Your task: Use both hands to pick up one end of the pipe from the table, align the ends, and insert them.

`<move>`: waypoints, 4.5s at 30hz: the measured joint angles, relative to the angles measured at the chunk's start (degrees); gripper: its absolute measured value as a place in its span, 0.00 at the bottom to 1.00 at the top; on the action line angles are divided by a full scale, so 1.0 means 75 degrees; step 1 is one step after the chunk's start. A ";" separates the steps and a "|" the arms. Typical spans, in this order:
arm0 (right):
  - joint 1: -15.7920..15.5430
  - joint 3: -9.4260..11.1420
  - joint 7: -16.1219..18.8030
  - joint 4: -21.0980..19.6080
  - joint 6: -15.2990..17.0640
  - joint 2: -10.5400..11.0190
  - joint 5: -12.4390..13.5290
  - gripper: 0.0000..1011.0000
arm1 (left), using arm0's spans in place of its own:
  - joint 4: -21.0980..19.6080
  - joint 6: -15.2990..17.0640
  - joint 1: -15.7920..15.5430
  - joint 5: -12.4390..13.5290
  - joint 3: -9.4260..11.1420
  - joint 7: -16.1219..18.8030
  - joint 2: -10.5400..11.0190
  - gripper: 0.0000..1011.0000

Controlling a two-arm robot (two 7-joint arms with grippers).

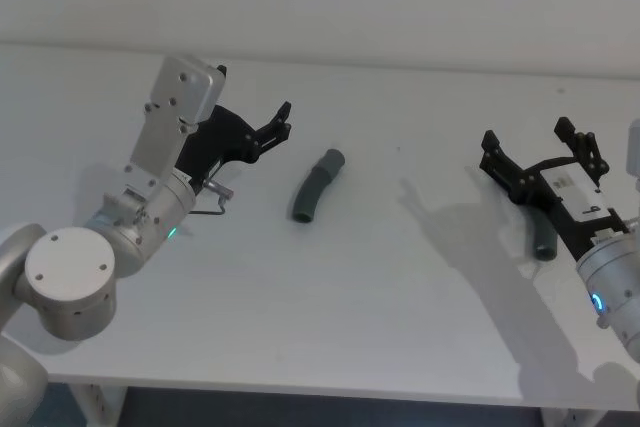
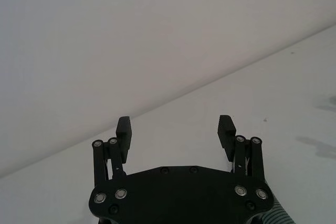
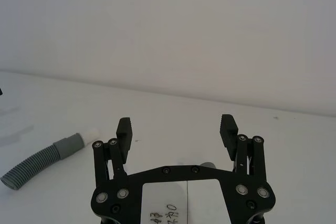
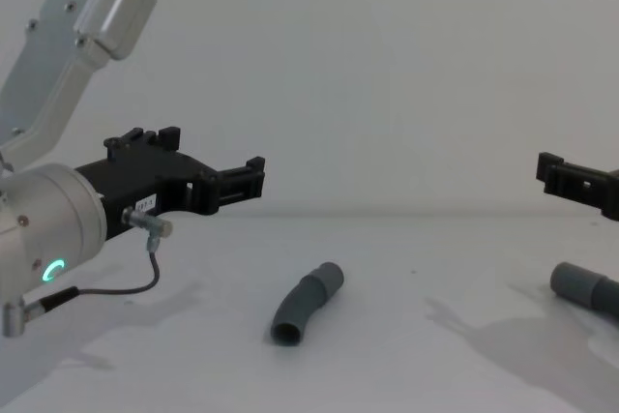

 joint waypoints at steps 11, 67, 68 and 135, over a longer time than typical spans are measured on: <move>0.0165 -0.0031 0.0218 0.0108 0.0082 0.0030 0.0045 0.99 | 0.0000 0.0000 0.0000 0.0000 0.0000 0.0000 0.0000 0.99; 0.1876 0.0050 0.2666 0.1230 0.3773 0.1339 0.1667 0.99 | 0.0000 0.0000 0.0000 0.0001 0.0000 0.0000 0.0000 0.99; 0.1880 0.0054 0.2672 0.1233 0.3784 0.1343 0.1671 0.99 | 0.0000 0.0000 0.0000 0.0001 0.0000 0.0001 0.0000 0.99; 0.2256 -0.0369 0.2533 0.1680 0.4130 0.1646 0.1485 0.99 | 0.0000 0.0000 0.0000 0.0000 -0.0001 0.0000 0.0000 0.99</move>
